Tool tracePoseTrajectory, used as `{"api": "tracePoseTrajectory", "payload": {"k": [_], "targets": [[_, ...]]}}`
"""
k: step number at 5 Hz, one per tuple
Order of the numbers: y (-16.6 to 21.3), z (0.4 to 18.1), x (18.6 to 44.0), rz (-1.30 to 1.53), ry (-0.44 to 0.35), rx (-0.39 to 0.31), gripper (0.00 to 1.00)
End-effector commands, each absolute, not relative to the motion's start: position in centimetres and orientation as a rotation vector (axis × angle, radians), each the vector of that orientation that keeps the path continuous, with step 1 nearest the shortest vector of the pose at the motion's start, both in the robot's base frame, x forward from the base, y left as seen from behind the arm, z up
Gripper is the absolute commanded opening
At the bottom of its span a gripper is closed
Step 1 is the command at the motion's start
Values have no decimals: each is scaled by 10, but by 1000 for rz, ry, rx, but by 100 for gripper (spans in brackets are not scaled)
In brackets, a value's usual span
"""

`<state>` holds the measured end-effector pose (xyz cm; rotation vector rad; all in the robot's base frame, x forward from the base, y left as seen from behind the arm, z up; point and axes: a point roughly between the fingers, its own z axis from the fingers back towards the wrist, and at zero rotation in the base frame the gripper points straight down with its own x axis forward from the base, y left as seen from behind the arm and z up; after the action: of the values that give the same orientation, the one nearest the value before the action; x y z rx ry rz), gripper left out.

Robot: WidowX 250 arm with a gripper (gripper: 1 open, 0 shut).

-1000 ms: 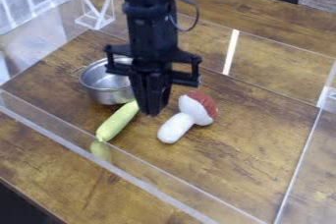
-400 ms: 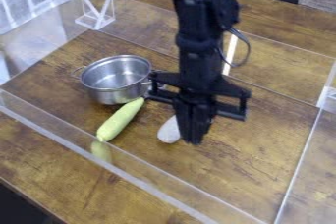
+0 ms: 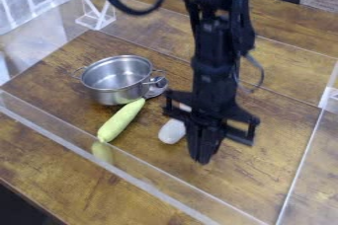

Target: Move the green spoon to the right

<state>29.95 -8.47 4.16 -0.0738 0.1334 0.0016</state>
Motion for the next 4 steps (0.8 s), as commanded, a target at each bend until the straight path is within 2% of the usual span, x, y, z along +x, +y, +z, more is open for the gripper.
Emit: {"api": "tracePoseTrajectory", "payload": {"k": [1,2,3,4], "targets": [[-77,42,317,6,89,-87,0],[-82,43,318,5,94,-94,100],[-88,42,318,5,101,-95,0],[-89,46,325,-83,91,-89,100]]}}
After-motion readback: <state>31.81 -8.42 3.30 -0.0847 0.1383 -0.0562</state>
